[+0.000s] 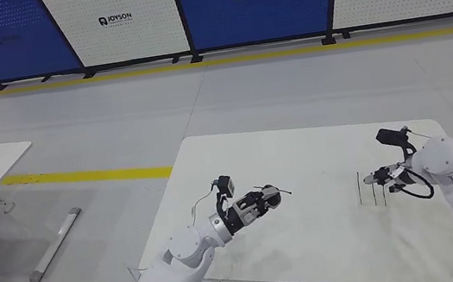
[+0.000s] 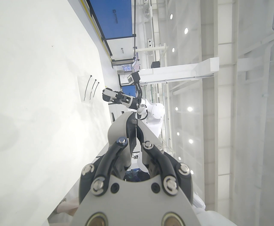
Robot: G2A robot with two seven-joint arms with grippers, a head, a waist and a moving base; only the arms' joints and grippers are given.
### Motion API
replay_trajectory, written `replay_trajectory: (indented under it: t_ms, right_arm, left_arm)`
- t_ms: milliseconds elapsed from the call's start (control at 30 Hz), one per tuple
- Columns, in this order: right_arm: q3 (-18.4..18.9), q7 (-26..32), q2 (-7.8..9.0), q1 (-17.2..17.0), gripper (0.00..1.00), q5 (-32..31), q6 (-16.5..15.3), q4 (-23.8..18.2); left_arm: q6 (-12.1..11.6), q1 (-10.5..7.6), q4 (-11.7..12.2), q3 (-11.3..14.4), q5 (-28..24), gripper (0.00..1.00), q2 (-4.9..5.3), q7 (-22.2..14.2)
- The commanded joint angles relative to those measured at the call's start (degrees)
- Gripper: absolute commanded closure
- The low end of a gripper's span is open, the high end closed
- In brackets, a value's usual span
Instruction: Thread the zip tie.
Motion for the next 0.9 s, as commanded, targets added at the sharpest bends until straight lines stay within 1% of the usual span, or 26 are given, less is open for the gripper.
replay_trajectory:
  t_ms: [0, 33, 133, 200, 267, 500, 533, 567, 633, 700, 733, 833, 867]
  right_arm:
    - [0.46, 0.34, -0.05, -0.01, 0.00, 2.87, -4.03, -0.96]
    - [1.56, 0.32, 0.12, -0.32, 0.00, 5.14, -6.77, -1.34]
    - [4.47, -0.30, 0.87, -1.95, 0.00, 8.26, -12.08, -3.59]
    - [5.74, 0.72, 1.43, -3.17, 0.00, 8.29, -13.81, -5.32]
    - [6.64, 0.37, 1.78, -3.88, 0.00, 7.46, -13.41, -6.24]
    - [6.64, 0.37, 1.78, -3.88, 0.00, 7.46, -13.41, -6.24]
    - [6.30, -1.30, 1.84, -4.35, 0.00, 5.35, -13.33, -6.74]
    - [5.66, -1.50, 1.91, -4.75, 0.00, 3.21, -13.14, -7.44]
    - [5.49, -0.98, 1.99, -4.83, 0.00, 2.62, -13.17, -8.25]
    - [5.70, 0.42, 2.12, -4.28, 0.00, 2.51, -13.36, -8.17]
    - [5.56, 2.37, 2.16, -3.88, 0.00, 2.83, -13.32, -7.93]
    - [4.22, 6.70, 2.18, -2.01, 0.00, 1.02, -13.48, -7.52]
    - [3.76, 6.65, 2.14, -1.46, 0.00, 0.33, -13.27, -7.48]
  left_arm:
    - [0.00, 0.00, 0.00, 0.00, 0.00, 1.00, 0.00, 0.00]
    - [0.00, 0.00, 0.00, 0.00, 0.00, 1.00, 0.00, 0.00]
    - [0.00, 0.00, 0.00, 0.00, 0.00, 1.00, 0.00, 0.00]
    - [0.00, 0.00, 0.00, 0.00, 0.00, 1.00, 0.00, 0.00]
    - [0.00, 0.00, 0.00, 0.00, 0.00, 1.00, 0.00, 0.00]
    - [0.00, 0.00, 0.00, 0.00, 0.00, 1.00, 0.00, 0.00]
    - [0.00, 0.00, 0.00, 0.00, 0.00, 1.00, 0.00, 0.00]
    - [0.00, 0.00, 0.00, 0.00, 0.00, 1.00, 0.00, 0.00]
    - [0.00, 0.00, 0.00, 0.00, 0.00, 1.00, 0.00, 0.00]
    - [0.00, 0.00, 0.00, 0.00, 0.00, 1.00, 0.00, 0.00]
    - [0.00, 0.00, 0.00, 0.00, 0.00, 1.00, 0.00, 0.00]
    - [0.00, 0.00, 0.00, 0.00, 0.00, 1.00, 0.00, 0.00]
    - [0.00, 0.00, 0.00, 0.00, 0.00, 1.00, 0.00, 0.00]
